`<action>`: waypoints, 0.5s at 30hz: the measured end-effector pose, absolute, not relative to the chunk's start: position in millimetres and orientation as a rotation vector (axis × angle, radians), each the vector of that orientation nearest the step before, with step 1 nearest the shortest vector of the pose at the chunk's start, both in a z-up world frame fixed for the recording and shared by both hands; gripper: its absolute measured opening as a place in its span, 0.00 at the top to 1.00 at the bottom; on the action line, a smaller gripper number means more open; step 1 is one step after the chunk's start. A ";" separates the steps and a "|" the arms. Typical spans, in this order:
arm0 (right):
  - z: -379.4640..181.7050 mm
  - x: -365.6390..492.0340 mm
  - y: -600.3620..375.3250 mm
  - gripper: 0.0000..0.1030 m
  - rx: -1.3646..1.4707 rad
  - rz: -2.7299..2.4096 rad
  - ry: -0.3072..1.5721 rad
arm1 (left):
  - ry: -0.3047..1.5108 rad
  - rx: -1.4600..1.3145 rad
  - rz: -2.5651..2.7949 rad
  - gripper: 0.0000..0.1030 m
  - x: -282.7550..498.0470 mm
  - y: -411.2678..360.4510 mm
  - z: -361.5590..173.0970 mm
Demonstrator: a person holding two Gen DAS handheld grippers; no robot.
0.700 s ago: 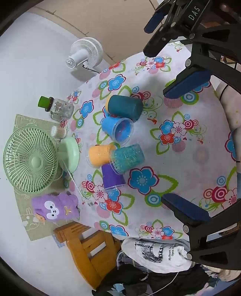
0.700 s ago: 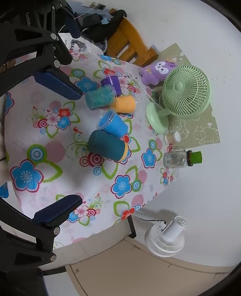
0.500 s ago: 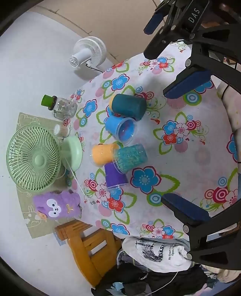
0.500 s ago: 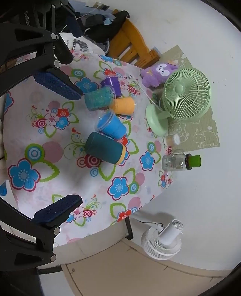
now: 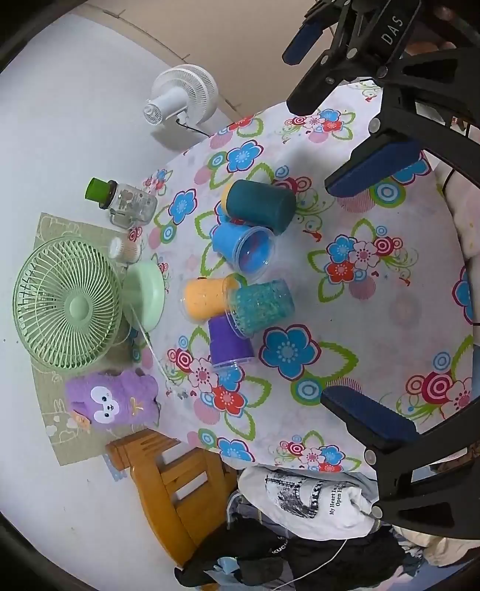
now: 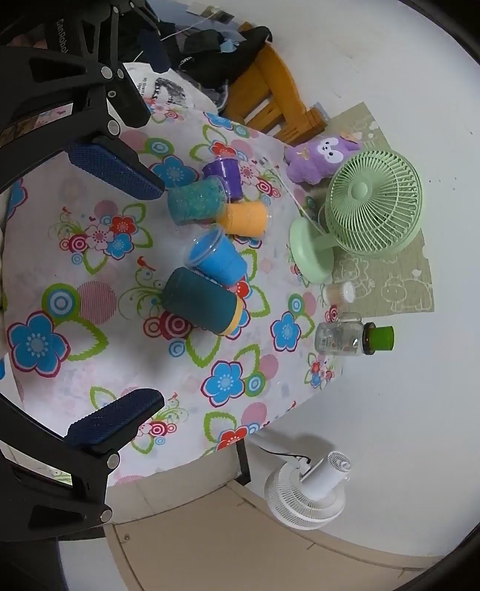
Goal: Flip cup upside down
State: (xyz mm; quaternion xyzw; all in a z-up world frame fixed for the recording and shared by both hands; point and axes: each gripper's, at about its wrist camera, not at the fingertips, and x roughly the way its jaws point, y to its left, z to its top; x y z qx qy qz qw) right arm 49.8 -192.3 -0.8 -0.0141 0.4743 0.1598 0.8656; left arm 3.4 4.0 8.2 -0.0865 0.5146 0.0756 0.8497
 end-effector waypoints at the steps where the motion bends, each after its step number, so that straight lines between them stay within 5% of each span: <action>1: -1.1 49.5 -191.9 0.00 -0.031 0.336 0.995 | 1.084 -0.183 0.160 0.00 3.5 4.4 7.9; 15: -0.5 49.4 -189.0 0.00 -0.041 0.345 0.997 | 1.078 -0.186 0.166 0.00 4.7 9.1 11.5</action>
